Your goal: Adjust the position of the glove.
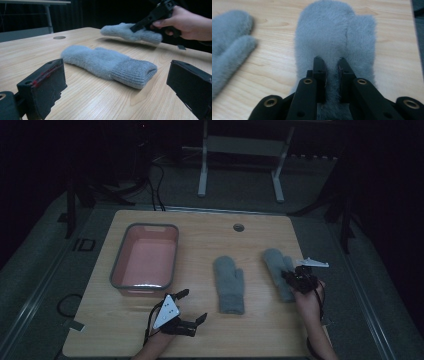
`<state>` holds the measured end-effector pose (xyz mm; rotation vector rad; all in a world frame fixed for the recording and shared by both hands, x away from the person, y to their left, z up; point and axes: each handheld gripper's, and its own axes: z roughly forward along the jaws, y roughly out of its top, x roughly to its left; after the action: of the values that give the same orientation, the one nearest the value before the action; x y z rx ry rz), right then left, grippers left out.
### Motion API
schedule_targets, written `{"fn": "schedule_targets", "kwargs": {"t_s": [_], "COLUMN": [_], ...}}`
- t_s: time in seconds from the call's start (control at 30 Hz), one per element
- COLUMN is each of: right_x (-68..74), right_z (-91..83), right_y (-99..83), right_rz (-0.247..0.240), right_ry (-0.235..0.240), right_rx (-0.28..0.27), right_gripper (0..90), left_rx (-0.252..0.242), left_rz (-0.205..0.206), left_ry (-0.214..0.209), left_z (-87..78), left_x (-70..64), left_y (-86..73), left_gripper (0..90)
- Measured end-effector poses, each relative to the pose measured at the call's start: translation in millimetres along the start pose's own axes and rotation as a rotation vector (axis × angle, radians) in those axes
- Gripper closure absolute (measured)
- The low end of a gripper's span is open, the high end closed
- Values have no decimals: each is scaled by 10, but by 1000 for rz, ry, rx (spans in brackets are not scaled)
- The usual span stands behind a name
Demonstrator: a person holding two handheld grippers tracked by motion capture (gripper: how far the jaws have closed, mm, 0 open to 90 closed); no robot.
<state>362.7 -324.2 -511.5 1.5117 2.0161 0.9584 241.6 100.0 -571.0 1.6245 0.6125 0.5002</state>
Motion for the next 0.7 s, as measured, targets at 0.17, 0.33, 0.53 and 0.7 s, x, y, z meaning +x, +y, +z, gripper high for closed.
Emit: {"fn": "schedule_targets", "kwargs": {"t_s": [0.17,0.33,0.53,0.7], "right_x": [78,138,146,120], "right_z": [-177,-258,-126,55], "right_y": [-119,-241,-335,-394], "right_rz": [90,127,129,111], "right_ry": [-60,-72,-112,-128], "right_rx": [-31,-35,-11,21], "right_gripper": [805,804,795,778], "left_rx": [3,3,3,3], "left_rz": [2,1,3,-2], "left_ry": [3,4,5,5], "left_z": [-1,-2,-1,-1], "left_x": [-4,-2,-6,-1], "left_y": [0,0,0,1], "left_gripper": [25,25,25,25]}}
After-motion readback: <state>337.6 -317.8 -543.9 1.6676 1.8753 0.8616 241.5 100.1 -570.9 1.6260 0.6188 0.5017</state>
